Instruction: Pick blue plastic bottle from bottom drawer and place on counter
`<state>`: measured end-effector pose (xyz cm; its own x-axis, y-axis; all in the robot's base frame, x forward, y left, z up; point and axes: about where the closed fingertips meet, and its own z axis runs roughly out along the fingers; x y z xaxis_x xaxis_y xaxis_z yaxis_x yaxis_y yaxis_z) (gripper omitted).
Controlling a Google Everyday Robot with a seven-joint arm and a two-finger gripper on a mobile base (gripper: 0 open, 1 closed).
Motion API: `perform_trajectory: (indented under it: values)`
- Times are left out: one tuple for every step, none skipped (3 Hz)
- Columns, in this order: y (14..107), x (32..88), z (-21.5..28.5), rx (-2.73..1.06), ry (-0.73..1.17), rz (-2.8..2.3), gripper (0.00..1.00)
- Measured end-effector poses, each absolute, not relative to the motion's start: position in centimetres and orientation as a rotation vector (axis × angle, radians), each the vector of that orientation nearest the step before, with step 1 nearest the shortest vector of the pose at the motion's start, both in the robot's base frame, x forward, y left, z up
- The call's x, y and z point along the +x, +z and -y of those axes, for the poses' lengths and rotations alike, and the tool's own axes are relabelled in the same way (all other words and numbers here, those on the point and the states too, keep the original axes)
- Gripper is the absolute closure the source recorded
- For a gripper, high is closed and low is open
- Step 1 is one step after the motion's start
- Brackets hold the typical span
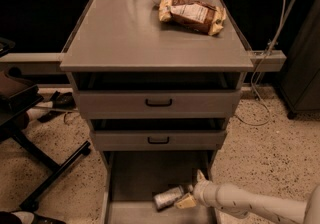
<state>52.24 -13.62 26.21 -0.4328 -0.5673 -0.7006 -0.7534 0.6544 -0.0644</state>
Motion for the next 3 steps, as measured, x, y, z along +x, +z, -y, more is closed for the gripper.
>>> perform_trajectory:
  values:
    - [25.1,52.7,13.2,-1.017,0.357,-2.162,0.0]
    - [23.4,53.6,12.4,-1.015,0.374,-2.172,0.0]
    - [21.7,54.2,11.1,-1.068,0.39,-2.169,0.0]
